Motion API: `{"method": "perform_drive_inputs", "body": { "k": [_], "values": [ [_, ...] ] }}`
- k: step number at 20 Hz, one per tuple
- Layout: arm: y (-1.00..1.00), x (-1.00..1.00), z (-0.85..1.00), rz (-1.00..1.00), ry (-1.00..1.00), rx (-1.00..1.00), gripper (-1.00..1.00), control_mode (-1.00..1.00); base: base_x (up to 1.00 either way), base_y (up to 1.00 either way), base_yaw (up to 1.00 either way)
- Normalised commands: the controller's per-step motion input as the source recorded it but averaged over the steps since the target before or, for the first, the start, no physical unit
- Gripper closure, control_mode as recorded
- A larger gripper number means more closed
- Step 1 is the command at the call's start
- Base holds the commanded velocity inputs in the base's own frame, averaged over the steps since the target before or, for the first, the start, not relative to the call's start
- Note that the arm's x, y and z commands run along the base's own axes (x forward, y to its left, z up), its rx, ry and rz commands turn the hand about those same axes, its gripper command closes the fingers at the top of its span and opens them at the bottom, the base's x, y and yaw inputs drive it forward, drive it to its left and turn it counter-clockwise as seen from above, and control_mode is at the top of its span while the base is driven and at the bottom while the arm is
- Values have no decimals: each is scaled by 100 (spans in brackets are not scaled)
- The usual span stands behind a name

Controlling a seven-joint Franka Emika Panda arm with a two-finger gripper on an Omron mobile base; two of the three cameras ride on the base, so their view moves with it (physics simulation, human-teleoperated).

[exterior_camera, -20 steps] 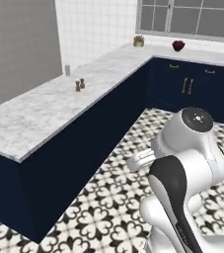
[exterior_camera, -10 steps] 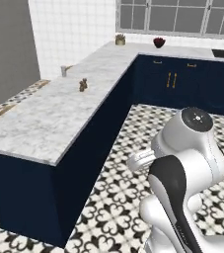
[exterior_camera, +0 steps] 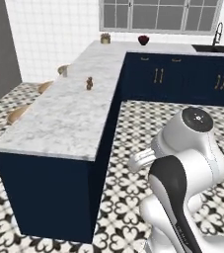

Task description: Take a straw from the drawer in front and place it inside the glass cup on the dining counter.

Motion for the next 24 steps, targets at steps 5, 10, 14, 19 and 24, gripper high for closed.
{"method": "perform_drive_inputs", "body": {
  "k": [5,10,14,19,24],
  "values": [
    [0,0,0,0,0,0,100,100,0,100,-32],
    [0,0,0,0,0,0,100,100,0,100,-32],
    [0,0,0,0,0,0,100,100,0,100,-32],
    [0,0,0,0,0,0,100,100,0,100,-33],
    [0,0,0,0,0,0,100,100,0,100,-34]
  ]
}}
